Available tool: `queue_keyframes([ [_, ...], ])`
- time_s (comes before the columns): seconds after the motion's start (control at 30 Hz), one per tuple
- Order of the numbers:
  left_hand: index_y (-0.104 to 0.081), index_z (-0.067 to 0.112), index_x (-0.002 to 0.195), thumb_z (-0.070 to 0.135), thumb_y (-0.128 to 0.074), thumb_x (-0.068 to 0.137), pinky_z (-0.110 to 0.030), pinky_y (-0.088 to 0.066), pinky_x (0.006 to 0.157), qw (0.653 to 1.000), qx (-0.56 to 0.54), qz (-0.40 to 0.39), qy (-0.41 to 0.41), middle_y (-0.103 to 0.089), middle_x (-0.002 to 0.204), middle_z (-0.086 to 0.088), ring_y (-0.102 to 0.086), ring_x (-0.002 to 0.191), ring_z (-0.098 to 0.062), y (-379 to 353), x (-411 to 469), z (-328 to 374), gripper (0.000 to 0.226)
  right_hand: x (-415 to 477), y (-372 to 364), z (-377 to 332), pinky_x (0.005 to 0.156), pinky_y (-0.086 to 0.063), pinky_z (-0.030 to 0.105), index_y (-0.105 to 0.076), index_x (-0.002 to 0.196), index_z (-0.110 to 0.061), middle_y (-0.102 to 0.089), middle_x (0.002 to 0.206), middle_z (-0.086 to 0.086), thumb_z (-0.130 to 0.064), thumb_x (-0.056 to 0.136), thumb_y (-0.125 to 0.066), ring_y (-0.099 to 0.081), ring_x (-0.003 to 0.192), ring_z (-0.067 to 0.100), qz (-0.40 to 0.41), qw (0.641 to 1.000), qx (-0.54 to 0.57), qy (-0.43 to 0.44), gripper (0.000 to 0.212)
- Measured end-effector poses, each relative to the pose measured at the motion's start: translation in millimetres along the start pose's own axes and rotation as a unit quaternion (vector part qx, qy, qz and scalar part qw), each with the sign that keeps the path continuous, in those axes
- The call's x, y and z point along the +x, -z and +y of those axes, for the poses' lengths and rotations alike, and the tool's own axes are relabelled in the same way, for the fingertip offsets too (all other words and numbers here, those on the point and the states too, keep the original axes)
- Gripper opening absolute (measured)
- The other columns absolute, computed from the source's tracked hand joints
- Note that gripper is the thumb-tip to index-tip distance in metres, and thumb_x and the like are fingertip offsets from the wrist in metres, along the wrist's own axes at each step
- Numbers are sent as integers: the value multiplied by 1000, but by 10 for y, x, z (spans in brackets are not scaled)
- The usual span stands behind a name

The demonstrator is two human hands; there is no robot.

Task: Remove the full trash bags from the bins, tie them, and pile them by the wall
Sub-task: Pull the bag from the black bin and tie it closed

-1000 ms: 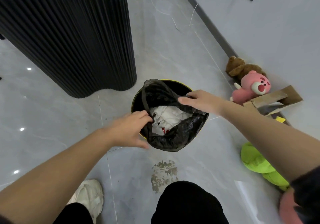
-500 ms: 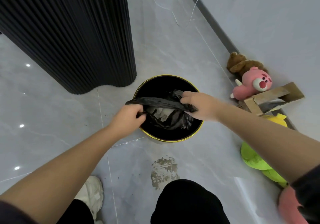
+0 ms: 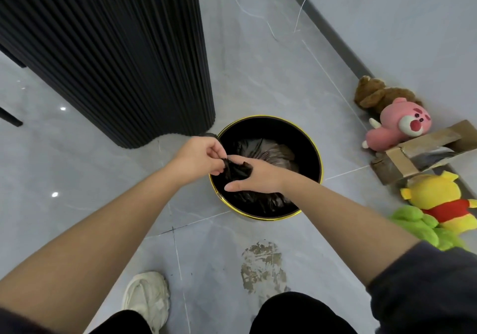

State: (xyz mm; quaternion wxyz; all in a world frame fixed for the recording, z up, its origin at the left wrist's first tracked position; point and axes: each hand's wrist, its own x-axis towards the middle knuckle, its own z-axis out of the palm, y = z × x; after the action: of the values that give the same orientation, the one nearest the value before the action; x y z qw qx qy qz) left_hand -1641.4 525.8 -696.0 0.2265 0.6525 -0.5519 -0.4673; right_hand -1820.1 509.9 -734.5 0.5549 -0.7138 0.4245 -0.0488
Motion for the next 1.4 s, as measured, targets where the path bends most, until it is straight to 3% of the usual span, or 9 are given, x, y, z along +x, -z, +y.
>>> queue_keyframes([
  [0.13,-61,11,73,-11,-68,75,-22,-58,58,1000,-1,-4,-9,-64,66,-8,-64,58,-16,-4,90,80,23,125,-98,-5,75,-43,24,-65,84,-24,-62,74,-6,-25,89,-65,-55,72,8,64,998,20,-6,5],
  [0.33,-60,14,90,14,-72,81,-19,-47,65,991,25,131,7,-60,81,4,-56,72,-8,80,129,-264,15,124,-78,-27,56,-32,16,-51,65,-25,-45,59,-9,-22,97,-52,-41,49,0,85,994,54,-47,32],
  [0.53,-57,0,110,12,-56,94,-31,-58,65,981,-89,6,175,-64,91,-14,-64,72,-24,-13,167,-475,20,39,-49,-96,61,-36,16,-57,73,-33,-57,70,-5,-27,97,-51,-50,64,9,81,993,43,-77,25],
  [0.67,-53,5,83,7,-60,91,-35,-61,63,981,-95,11,170,-64,75,-16,-65,63,-24,-33,198,-443,11,-111,82,-193,63,-35,24,-60,79,-15,-54,68,1,-29,97,-50,-49,66,14,125,988,56,-78,26],
  [0.87,-53,3,89,3,-61,89,-34,-61,59,975,-121,10,184,-63,75,-17,-64,62,-25,-135,201,-366,8,-297,496,-434,56,-19,33,-46,71,-11,-27,50,-5,-29,97,-49,-26,49,16,288,950,117,-40,31],
  [0.97,-54,3,89,4,-61,89,-34,-61,61,974,-127,10,185,-64,80,-20,-65,64,-27,-239,228,-265,7,-443,752,-633,54,-24,29,-42,62,-4,-36,58,4,-23,97,-50,-34,53,10,365,925,106,-14,41],
  [1.03,-53,4,86,3,-61,89,-32,-60,57,973,-137,7,186,-64,80,-21,-64,63,-27,-329,264,-177,9,-523,929,-729,59,-27,29,-50,77,13,-46,69,10,-27,96,-51,-42,64,13,401,908,119,0,44],
  [1.2,-54,1,91,4,-58,91,-33,-57,50,962,-183,42,200,-60,72,-17,-61,59,-27,-570,298,47,5,-637,1225,-998,68,-38,35,-53,93,18,-59,77,19,-34,92,-51,-57,72,26,435,889,141,31,52],
  [1.4,-52,11,112,22,-48,97,-41,-52,84,959,-213,34,185,-61,107,-9,-62,96,-27,-326,80,366,19,-675,1201,-1441,90,-49,43,-65,94,-1,-69,103,17,-27,95,-52,-66,96,28,430,877,211,44,29],
])
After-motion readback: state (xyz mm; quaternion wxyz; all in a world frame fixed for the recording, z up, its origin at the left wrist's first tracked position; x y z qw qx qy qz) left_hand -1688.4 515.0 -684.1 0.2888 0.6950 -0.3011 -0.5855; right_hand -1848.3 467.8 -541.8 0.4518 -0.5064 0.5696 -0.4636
